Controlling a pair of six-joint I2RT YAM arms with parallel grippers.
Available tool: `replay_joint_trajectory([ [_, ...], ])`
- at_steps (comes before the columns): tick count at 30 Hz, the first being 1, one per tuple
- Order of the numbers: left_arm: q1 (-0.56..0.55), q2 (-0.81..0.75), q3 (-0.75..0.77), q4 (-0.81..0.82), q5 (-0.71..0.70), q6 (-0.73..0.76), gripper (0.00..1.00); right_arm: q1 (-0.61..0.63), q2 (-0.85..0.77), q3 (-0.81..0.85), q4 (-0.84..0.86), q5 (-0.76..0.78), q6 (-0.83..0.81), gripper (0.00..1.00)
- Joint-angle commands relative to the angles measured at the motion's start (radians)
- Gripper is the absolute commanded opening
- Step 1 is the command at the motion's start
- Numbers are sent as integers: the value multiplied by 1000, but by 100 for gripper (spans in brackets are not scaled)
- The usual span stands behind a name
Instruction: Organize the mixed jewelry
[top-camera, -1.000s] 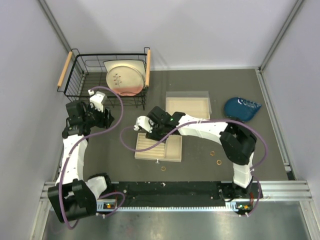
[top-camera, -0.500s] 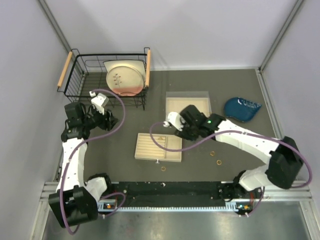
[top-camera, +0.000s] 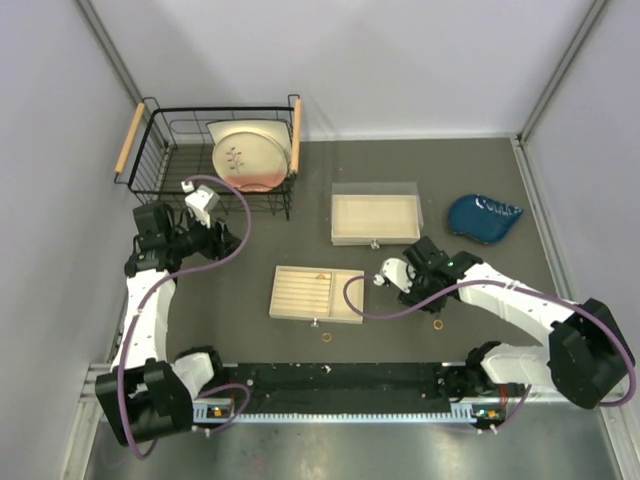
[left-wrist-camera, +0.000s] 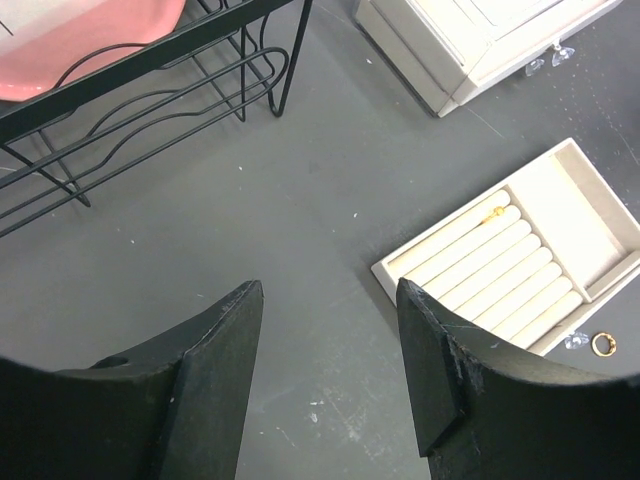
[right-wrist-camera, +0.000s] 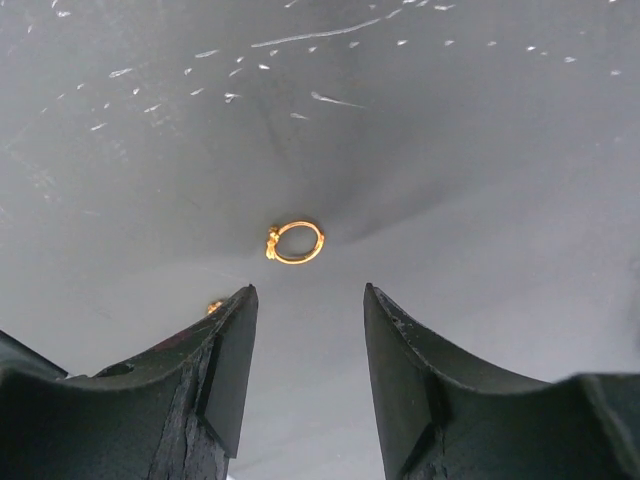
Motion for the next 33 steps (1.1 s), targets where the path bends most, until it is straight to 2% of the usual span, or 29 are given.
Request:
replay_joint_trajectory([
  [1,-10,2,39,29,28,-23,62,-19,-8,-24,54,-47,-38,47],
  [8,-16,23,42,31,13,-24,63,-19,-9,-24,63,-82,-22,45],
  [15,-16,29,44,29,7,-20,63,-19,15,-21,66,-107,-13,38],
  [33,-17,26,33,32,7,-14,64,-17,58,-44,106,-99,-18,32],
])
